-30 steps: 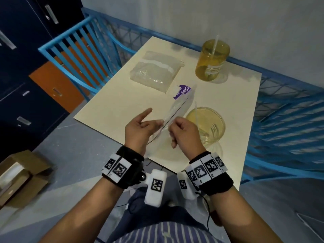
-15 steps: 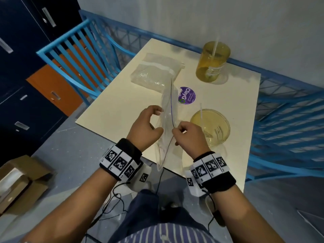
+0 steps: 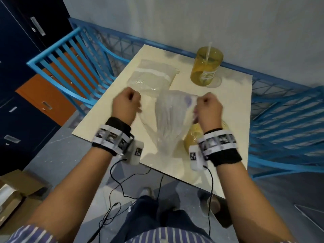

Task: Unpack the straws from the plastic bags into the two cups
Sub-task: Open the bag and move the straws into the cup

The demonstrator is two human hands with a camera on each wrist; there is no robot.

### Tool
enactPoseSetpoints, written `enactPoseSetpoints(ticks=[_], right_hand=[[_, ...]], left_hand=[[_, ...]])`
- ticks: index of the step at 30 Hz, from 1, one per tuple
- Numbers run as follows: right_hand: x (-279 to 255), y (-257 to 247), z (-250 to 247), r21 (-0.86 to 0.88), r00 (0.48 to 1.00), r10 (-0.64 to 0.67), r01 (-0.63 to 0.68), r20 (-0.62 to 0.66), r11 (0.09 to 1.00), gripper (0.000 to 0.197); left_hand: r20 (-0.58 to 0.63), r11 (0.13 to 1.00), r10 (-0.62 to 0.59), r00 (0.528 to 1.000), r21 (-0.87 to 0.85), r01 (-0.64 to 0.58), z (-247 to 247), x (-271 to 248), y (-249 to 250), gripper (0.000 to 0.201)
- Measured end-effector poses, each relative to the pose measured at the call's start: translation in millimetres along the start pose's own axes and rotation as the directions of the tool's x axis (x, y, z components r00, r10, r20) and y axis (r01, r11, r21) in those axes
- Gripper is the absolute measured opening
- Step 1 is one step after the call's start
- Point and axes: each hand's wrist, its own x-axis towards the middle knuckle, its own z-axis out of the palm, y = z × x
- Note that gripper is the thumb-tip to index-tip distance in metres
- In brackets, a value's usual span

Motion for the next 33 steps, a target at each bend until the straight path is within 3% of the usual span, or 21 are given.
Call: enactPoseSetpoints(ticks=[2, 5, 6, 8, 10, 12, 16, 18, 21, 23, 25, 27, 30, 33], right_hand=[[4.4, -3.6, -8.4, 0.041, 0.999, 0.027, -0.025, -0.033, 0.999, 0.020], [-13.1, -2.8, 1.2, 0.098, 0.985, 0.096, -0.111, 0.144, 0.989, 0.017], [-17.6, -0.3, 6.7, 0.157, 0.979, 0.140, -0.164, 0.148, 0.974, 0.018], [-21.5, 10.6, 14.2, 0.290, 0.964, 0.230, -0.260, 0.132, 0.921, 0.020], [-23.5, 19.6, 16.5, 0.341, 0.956, 0.265, -0.292, 0.125, 0.894, 0.024], [-26.8, 24.7, 17.0, 0.334, 0.959, 0.247, -0.281, 0.142, 0.899, 0.032], [-27.3, 26.6, 12.9, 0.108, 0.990, 0.104, -0.113, 0.090, 0.988, 0.029], [-17.7, 21.3, 9.4, -0.095, 0.997, -0.035, 0.041, 0.064, 0.995, 0.023], [14.3, 10.3, 10.3, -0.239, 0.976, -0.143, 0.180, 0.166, 0.954, 0.021], [39.7, 6.2, 19.2, -0.275, 0.951, -0.076, 0.162, 0.299, 0.948, 0.031], [58.0, 7.2, 28.7, -0.268, 0.897, 0.089, 0.034, 0.434, 0.963, 0.047], [61.9, 6.0, 33.4, -0.194, 0.841, 0.160, -0.068, 0.516, 0.979, 0.061], [47.2, 1.6, 29.9, 0.135, 0.836, -0.030, -0.053, 0.548, 0.989, 0.078], [19.6, 5.6, 28.5, 0.431, 0.809, -0.157, -0.129, 0.566, 0.893, 0.081]], left_hand=[[-0.010, 0.999, -0.002, 1.000, 0.040, 0.003, -11.4, 14.9, -0.1, 0.024], [0.152, 0.999, -0.050, 0.987, 0.013, 0.049, -1.5, 13.0, -0.3, 0.010], [0.162, 0.999, -0.031, 0.986, -0.027, 0.035, 0.3, 10.1, 0.9, 0.021], [0.183, 0.997, 0.069, 0.981, -0.037, -0.063, -0.8, -1.7, -0.7, 0.032], [0.242, 0.980, 0.163, 0.957, 0.072, -0.185, -4.8, -23.5, -9.7, 0.022], [0.303, 0.969, 0.138, 0.943, 0.156, -0.192, -7.3, -48.7, -25.4, 0.011], [0.382, 0.989, -0.032, 0.924, 0.143, -0.025, -7.2, -70.2, -47.7, 0.027], [0.397, 0.990, 0.015, 0.918, 0.122, -0.069, -7.1, -67.9, -45.7, 0.040], [0.415, 0.967, 0.104, 0.904, 0.169, -0.189, -11.3, -60.4, -33.3, 0.049], [0.453, 0.960, 0.107, 0.885, 0.185, -0.210, -15.4, -56.7, -26.2, 0.061], [0.476, 0.964, 0.102, 0.873, 0.169, -0.204, -19.3, -53.8, -22.9, 0.072], [0.469, 0.972, 0.086, 0.879, 0.153, -0.178, -24.3, -49.5, -24.1, 0.084], [0.445, 0.985, 0.034, 0.895, 0.139, -0.107, -34.1, -40.5, -32.5, 0.111], [0.484, 0.973, 0.005, 0.875, 0.200, -0.116, -34.0, -38.9, -46.3, 0.136]])
